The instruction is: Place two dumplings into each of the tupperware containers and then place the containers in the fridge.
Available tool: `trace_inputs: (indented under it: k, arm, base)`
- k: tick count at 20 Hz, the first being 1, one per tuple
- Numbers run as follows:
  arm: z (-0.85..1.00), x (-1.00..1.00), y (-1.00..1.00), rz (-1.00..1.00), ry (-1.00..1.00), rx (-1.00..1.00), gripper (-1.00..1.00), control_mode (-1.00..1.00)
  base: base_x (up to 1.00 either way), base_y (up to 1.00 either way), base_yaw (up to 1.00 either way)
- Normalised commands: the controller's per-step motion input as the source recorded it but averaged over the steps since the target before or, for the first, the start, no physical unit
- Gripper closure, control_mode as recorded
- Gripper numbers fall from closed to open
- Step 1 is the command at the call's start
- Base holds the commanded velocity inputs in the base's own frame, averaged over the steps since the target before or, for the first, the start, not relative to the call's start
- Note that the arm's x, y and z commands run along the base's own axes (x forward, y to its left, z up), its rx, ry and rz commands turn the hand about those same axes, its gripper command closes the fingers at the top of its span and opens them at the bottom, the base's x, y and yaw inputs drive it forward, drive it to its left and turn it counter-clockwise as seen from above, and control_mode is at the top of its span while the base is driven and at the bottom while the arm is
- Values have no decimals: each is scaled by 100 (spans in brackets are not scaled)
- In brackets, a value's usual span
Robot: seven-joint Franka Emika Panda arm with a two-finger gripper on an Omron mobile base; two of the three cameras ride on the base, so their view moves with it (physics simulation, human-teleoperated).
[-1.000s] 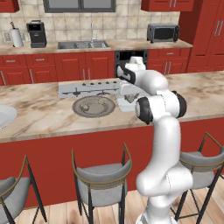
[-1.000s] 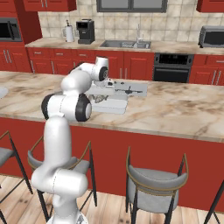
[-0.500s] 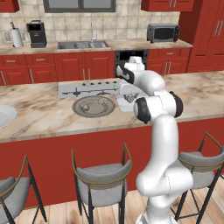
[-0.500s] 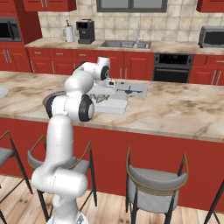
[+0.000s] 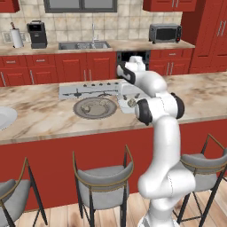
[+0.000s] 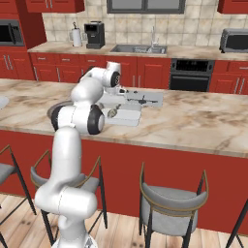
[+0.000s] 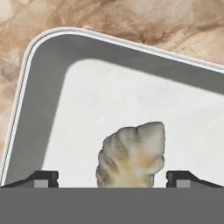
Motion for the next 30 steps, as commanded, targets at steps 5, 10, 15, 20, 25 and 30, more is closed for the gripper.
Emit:
trace_inputs:
  k: [5, 10, 15, 20, 25, 30]
  arm:
    - [30, -3, 77, 1, 0, 0, -100, -100]
    - [12, 1, 78, 5, 1, 0, -100, -100]
    - [0, 9, 67, 7, 1, 0, -100, -100]
    - [0, 14, 23, 4, 0, 0, -100, -100]
    - [-19, 4, 0, 0, 0, 0, -100, -100]
    - [-34, 0, 8, 0, 0, 0, -100, -100]
  base:
    - [0, 0, 0]
    - [0, 0, 0]
    - [0, 0, 0]
    - [0, 0, 0]
    - [0, 0, 0]
    - [0, 0, 0]
